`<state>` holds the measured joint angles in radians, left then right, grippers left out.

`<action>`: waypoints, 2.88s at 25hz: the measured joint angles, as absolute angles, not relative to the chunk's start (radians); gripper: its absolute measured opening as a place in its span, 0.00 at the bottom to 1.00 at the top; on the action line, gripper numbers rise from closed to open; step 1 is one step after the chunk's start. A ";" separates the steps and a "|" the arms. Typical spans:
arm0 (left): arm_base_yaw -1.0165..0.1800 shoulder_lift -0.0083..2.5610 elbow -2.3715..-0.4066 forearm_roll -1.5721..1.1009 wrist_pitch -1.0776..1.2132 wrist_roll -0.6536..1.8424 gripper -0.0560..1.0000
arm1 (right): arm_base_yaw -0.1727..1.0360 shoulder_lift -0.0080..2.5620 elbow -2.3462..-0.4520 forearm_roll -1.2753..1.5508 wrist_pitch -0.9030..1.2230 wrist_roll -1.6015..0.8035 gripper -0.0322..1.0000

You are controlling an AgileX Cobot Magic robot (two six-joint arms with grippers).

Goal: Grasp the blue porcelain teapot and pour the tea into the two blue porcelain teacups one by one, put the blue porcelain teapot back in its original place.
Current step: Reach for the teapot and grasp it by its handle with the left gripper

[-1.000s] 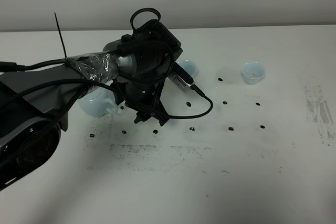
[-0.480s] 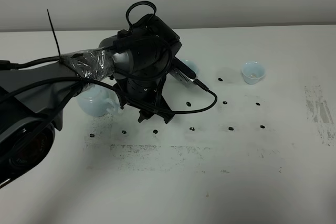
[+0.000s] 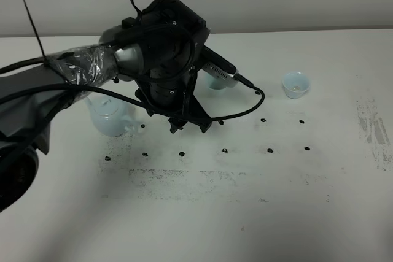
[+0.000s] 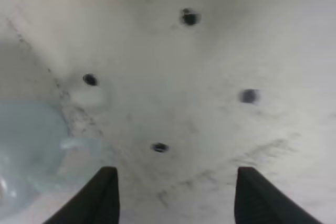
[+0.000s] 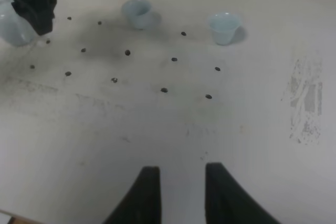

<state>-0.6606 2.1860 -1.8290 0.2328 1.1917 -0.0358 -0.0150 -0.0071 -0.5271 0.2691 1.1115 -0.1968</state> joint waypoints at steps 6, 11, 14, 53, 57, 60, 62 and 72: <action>-0.661 2.117 -1.829 0.180 1.192 -0.036 0.53 | -0.015 -0.007 -0.527 0.269 1.112 -0.197 0.26; -0.660 2.087 -1.762 0.158 1.192 -0.042 0.53 | -0.015 -0.007 -0.527 0.269 1.111 -0.197 0.26; -0.660 2.015 -1.580 0.156 1.092 -0.042 0.53 | -0.015 -0.007 -0.527 0.269 1.111 -0.197 0.26; -0.634 1.975 -1.294 0.439 0.428 -0.058 0.53 | -0.015 -0.007 -0.527 0.274 1.109 -0.197 0.26; -0.631 2.011 -1.294 0.442 0.470 -0.073 0.53 | -0.015 -0.007 -0.527 0.274 1.109 -0.197 0.26; -0.631 2.020 -1.294 0.468 0.489 -0.125 0.53 | -0.015 -0.007 -0.527 0.274 1.109 -0.197 0.26; -0.631 2.020 -1.294 0.506 0.504 -0.178 0.53 | -0.015 -0.007 -0.527 0.274 1.109 -0.197 0.26; -0.631 2.020 -1.294 0.585 0.597 -0.281 0.53 | -0.015 -0.007 -0.527 0.274 1.109 -0.197 0.26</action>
<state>-0.6310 2.0196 -1.2942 0.5845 0.5967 -0.2813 -0.0150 -0.0071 -0.5271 0.2736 1.1089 -0.1968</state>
